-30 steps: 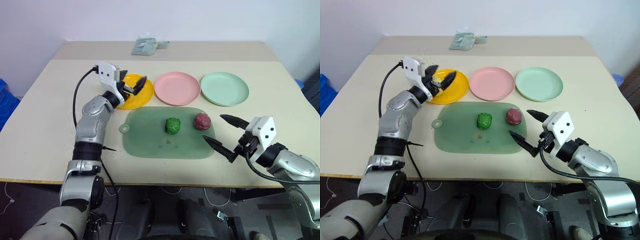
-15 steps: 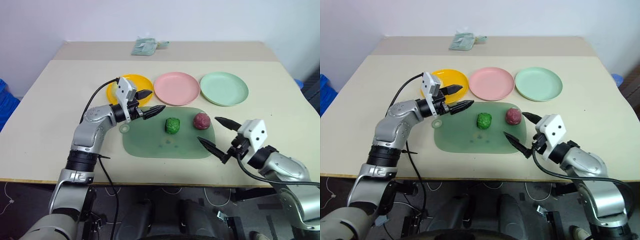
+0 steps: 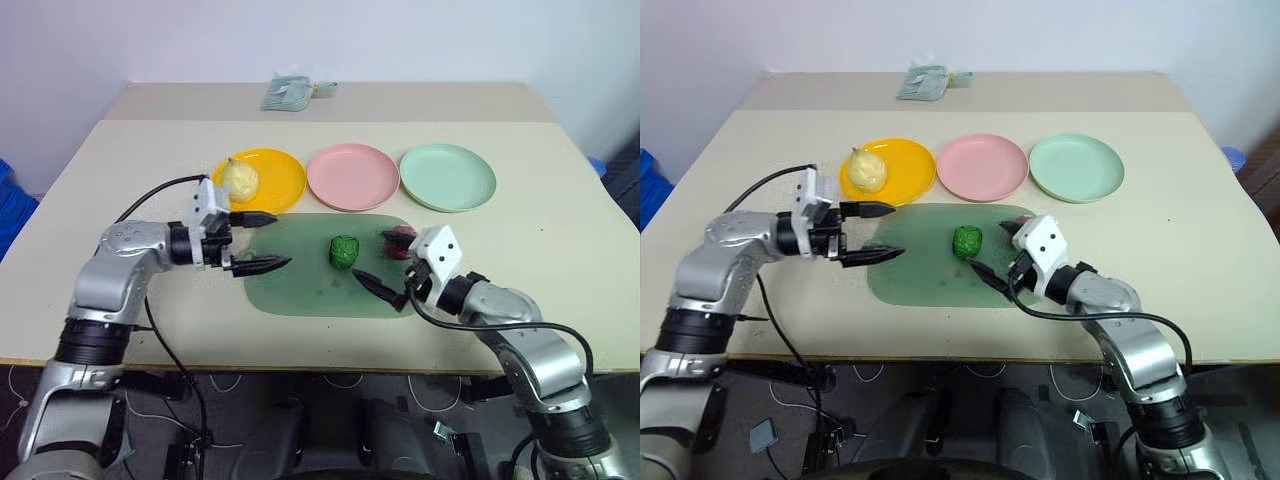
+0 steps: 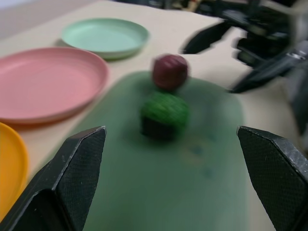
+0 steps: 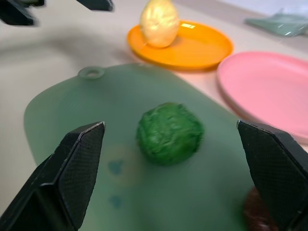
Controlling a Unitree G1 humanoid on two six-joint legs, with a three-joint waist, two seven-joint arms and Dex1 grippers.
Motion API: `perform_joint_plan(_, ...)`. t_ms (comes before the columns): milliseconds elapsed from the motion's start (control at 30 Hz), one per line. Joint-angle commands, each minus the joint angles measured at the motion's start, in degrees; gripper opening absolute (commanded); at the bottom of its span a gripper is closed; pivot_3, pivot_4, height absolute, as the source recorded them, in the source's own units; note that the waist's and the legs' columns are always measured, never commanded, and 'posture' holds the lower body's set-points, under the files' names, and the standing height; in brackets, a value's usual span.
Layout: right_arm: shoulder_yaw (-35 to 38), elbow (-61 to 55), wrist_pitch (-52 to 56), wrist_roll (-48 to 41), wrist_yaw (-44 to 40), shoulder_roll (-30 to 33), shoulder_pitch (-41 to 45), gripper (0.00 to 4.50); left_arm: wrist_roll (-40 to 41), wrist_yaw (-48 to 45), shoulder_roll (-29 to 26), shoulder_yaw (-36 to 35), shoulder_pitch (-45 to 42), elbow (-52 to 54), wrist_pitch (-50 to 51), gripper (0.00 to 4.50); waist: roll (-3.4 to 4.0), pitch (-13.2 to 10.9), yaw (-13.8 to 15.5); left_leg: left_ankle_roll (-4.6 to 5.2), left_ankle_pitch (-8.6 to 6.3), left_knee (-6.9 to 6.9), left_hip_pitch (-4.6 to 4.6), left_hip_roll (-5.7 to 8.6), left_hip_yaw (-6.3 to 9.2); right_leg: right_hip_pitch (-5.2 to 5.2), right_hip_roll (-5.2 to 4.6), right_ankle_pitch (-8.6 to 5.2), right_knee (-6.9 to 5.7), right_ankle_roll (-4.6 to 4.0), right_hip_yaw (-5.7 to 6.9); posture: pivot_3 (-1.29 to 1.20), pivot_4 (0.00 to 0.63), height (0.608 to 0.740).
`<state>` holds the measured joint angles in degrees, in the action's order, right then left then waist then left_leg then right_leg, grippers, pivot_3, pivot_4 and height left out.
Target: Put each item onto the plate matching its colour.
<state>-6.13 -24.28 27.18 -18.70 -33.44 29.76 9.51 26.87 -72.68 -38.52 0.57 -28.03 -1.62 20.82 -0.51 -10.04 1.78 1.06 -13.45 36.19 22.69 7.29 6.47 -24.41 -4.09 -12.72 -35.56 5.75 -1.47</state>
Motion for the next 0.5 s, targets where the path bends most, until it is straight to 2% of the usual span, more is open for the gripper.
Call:
perform_joint_plan(33, -1.27, 1.43, -0.27, 0.92, -0.61, -1.0, 2.26, 4.5, 1.73, -1.69, -1.34, -2.22, 2.41, 4.34, -2.22, 4.46, 0.0, 0.0, -0.12, 0.0, 0.0, -0.01, 0.0, 0.0, 0.0, 0.0, 0.0, 0.0, 0.01, -0.03, -0.01, 0.0, 0.15, 0.74)
perform_joint_plan(500, -5.76, 17.0, -5.23, 5.81, -2.53, -7.37, 10.66, 4.5, 3.13, 1.47, -3.35, -6.43, 12.98, 13.23, -2.62, 4.46, 0.02, -0.01, -1.14, -0.01, 0.0, -0.07, 0.0, -0.02, 0.0, -0.05, 0.02, 0.02, -0.01, -0.03, -0.01, 0.0, 0.15, 0.74)
